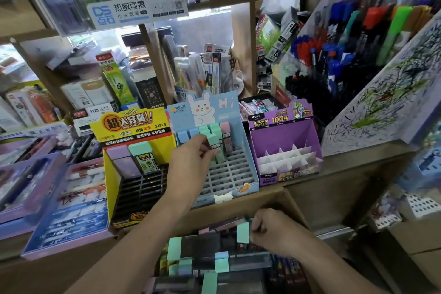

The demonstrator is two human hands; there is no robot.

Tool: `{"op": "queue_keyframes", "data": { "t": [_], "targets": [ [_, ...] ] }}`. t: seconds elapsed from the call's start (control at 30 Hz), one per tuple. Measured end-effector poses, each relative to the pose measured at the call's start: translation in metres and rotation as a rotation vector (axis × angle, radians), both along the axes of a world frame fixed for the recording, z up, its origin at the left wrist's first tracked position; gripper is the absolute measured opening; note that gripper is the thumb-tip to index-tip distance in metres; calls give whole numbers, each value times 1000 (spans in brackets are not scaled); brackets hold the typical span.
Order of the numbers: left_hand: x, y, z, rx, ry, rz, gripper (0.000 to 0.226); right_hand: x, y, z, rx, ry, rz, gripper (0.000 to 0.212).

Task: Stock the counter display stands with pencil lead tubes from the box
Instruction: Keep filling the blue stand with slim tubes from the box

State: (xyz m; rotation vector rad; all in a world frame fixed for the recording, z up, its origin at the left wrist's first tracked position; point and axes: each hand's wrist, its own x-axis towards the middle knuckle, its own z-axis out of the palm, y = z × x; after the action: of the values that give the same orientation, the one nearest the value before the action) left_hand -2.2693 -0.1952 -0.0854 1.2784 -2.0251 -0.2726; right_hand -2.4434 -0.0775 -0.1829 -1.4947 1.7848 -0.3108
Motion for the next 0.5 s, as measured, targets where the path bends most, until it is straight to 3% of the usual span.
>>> {"op": "queue_keyframes", "data": {
  "t": [0.5],
  "targets": [
    [-3, 0, 1, 79, 76, 7, 16, -2, 1, -3, -11, -2, 7, 9]
  ]
}}
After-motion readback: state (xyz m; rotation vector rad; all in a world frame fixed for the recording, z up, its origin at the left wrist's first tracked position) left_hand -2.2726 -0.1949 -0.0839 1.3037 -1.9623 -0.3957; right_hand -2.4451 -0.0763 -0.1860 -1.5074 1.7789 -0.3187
